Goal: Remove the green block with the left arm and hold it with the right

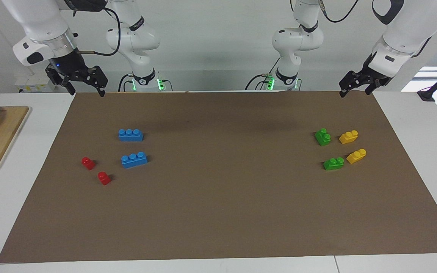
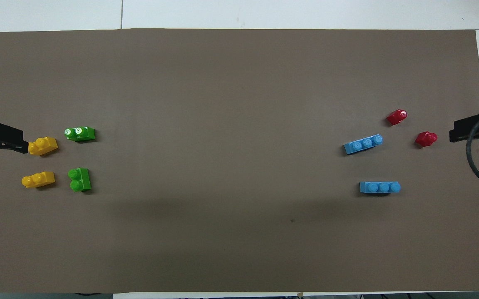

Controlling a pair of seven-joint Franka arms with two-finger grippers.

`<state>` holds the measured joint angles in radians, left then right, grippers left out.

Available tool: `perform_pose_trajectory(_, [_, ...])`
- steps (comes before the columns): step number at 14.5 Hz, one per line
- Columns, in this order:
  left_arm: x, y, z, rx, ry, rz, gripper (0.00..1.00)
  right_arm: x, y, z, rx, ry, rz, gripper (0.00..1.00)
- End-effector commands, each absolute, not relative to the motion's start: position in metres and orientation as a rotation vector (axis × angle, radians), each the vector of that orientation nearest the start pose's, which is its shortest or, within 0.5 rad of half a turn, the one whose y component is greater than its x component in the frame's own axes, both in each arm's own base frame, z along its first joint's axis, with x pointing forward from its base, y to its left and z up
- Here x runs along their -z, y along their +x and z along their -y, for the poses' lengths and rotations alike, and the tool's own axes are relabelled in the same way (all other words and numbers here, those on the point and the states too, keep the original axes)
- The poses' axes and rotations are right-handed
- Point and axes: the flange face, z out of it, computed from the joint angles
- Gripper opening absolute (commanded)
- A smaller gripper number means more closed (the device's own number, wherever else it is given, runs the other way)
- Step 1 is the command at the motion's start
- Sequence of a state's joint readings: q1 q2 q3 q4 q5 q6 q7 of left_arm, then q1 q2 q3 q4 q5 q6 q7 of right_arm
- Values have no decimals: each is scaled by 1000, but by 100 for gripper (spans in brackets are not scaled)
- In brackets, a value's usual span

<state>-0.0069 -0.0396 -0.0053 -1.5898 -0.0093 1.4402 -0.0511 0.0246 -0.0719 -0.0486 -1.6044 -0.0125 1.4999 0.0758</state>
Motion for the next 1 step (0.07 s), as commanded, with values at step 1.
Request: perform_pose_trajectory(1, [-628, 522, 6, -142, -3132, 79, 100, -644, 523, 17, -63, -3174, -123, 100])
